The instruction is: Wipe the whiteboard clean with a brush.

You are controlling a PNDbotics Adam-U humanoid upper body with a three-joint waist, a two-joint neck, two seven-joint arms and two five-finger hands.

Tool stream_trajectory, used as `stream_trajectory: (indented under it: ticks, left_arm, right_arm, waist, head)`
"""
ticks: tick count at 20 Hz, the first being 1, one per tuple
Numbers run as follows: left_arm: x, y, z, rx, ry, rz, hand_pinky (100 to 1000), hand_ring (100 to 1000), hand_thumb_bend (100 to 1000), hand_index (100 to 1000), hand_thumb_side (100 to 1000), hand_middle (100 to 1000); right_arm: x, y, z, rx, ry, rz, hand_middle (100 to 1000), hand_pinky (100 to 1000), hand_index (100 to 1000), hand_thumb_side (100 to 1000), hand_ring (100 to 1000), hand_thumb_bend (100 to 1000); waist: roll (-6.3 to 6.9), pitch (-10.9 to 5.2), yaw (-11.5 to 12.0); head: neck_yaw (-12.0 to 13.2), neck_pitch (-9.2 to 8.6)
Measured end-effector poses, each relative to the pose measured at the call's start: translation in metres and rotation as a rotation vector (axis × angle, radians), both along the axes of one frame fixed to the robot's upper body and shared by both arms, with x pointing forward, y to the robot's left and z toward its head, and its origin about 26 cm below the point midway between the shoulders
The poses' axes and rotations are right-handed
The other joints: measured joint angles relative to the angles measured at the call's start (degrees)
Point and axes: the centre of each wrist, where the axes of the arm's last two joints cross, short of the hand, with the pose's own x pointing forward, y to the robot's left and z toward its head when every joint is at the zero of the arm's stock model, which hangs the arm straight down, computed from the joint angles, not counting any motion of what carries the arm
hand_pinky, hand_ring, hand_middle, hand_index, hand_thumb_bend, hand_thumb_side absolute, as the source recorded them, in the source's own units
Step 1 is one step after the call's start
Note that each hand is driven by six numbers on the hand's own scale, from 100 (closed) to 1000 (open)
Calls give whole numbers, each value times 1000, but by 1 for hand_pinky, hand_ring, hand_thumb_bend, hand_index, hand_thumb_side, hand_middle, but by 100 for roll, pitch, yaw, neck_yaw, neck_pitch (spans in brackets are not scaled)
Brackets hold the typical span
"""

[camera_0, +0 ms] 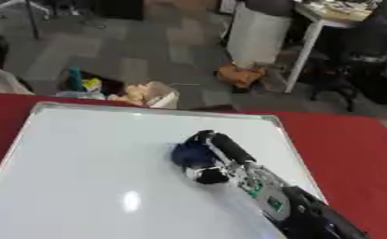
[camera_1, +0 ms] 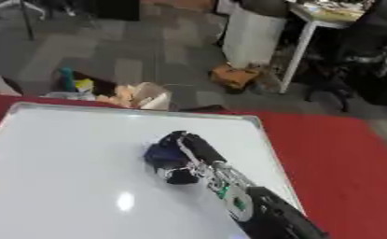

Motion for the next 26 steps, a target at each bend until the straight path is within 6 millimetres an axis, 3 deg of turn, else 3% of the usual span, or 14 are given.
stream_trajectory:
  ticks: [14, 15, 16, 26]
  left_arm:
    - [0, -1, 3, 10, -19, -5, 440, 528, 735, 844, 529, 571]
    - [0, -1, 3, 10, -19, -5, 440, 528, 735, 844, 529, 571]
    - [0, -1, 3, 11, -20, -5, 440, 528, 734, 844, 529, 571]
    - [0, -1, 3, 14, -21, -4, 440, 528, 733, 844, 529, 571]
  right_arm:
    - [9, -19, 5, -20, -6, -258, 634, 622, 742, 320, 691, 100]
    - [9, -20, 6, -19, -2, -279, 635, 621, 741, 156, 690, 100]
    - [9, -21, 6, -18, 3, -300, 636, 618, 740, 318, 687, 100]
    - [3, -45, -3, 10, 36, -546, 627, 604, 732, 286, 671, 100]
  waist:
    - [31, 103, 15]
    - [37, 103, -4]
    - [39, 105, -24]
    - [71, 71, -303]
  head:
    - [-92, -203]
    - [-92, -213]
    - [-91, -222]
    - [-37, -247]
